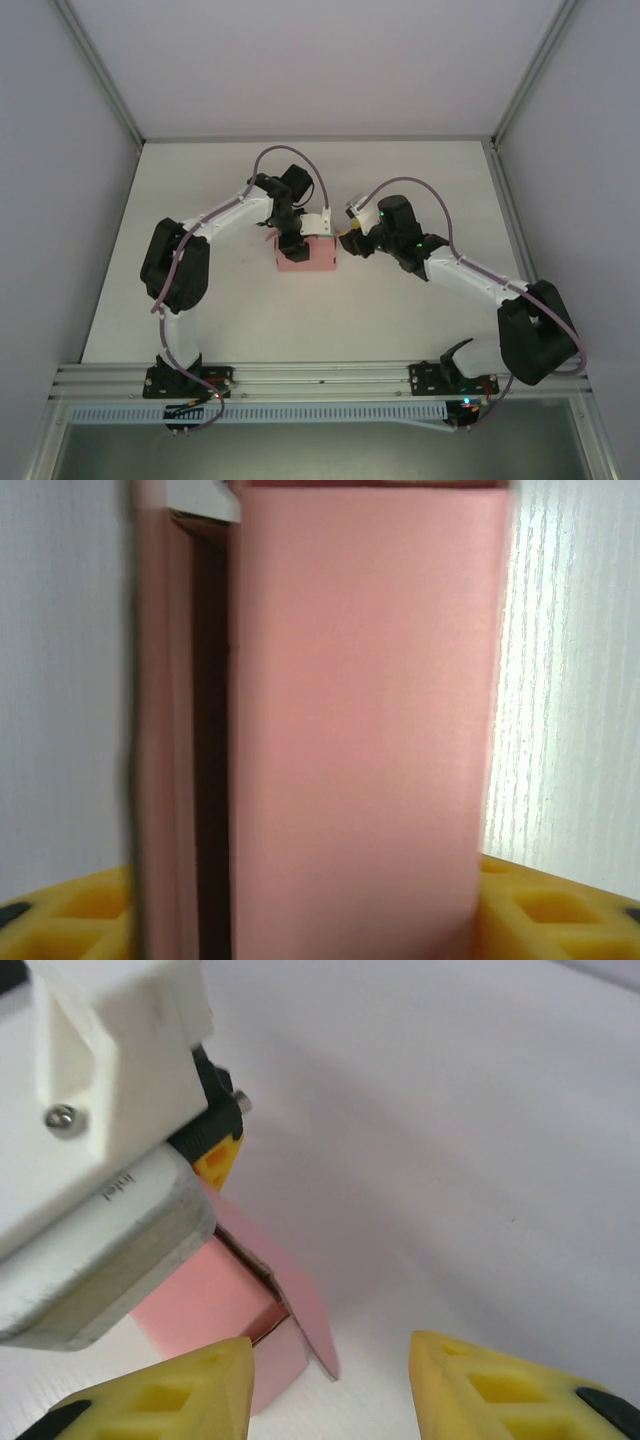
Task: Assemble paper box
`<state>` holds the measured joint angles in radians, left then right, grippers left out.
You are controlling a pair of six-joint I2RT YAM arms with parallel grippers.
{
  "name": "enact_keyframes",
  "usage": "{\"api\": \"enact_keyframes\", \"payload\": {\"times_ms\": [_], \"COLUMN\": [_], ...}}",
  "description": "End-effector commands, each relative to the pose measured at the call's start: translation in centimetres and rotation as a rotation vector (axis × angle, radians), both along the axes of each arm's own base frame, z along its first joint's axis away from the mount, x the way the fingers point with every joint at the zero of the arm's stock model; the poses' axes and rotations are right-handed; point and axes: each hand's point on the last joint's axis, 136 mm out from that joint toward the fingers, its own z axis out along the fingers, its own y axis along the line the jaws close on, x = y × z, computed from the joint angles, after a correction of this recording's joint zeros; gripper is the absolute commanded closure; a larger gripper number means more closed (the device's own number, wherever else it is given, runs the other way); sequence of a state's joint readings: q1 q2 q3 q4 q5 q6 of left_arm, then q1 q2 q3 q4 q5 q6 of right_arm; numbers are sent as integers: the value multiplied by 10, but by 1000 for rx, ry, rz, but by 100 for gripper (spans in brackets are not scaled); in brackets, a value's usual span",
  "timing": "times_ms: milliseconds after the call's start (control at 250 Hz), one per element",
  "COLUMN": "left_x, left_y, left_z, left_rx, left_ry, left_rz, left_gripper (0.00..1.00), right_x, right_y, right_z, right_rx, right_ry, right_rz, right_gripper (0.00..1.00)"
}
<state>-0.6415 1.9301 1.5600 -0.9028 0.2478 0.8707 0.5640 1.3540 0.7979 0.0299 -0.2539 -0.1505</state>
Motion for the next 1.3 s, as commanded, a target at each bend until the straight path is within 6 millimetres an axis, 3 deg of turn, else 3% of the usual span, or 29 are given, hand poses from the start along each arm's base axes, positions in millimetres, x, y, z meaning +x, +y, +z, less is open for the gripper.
{"api": "enact_keyframes", "payload": {"times_ms": [0, 275, 347, 527, 595, 719, 783, 922, 1070, 1298], "left_x": [-3, -7, -6, -7, -7, -8, -8, -6, 0, 7], "left_y": [-4, -6, -7, -7, -7, -9, -9, -8, -9, -1], "left_z": [13, 11, 12, 13, 14, 16, 15, 8, 5, -3], "left_rx": [-33, -16, -17, -22, -27, -41, -40, -31, -37, 17], "left_ry": [-13, -25, -28, -36, -42, -46, -47, -43, -65, -109], "left_rz": [3, -6, -6, -8, -8, -11, -11, 14, 58, 102], "left_gripper": [46, 46, 46, 45, 45, 45, 45, 46, 55, 59], "right_x": [1, -5, 1, 4, 7, 7, 6, 4, 5, 3], "right_y": [4, 24, 23, 19, 16, 20, 22, 22, 20, 23], "right_z": [6, 0, -1, -9, -8, -4, -2, 0, 7, 21], "right_rx": [0, -3, -20, -63, -62, -31, -17, 8, 59, 200], "right_ry": [-15, 23, 17, 44, 34, 35, 39, 74, 172, 393], "right_rz": [17, 146, 130, 115, 93, 93, 98, 77, -14, -175], "right_gripper": [55, 56, 64, 63, 74, 81, 91, 100, 100, 100]}}
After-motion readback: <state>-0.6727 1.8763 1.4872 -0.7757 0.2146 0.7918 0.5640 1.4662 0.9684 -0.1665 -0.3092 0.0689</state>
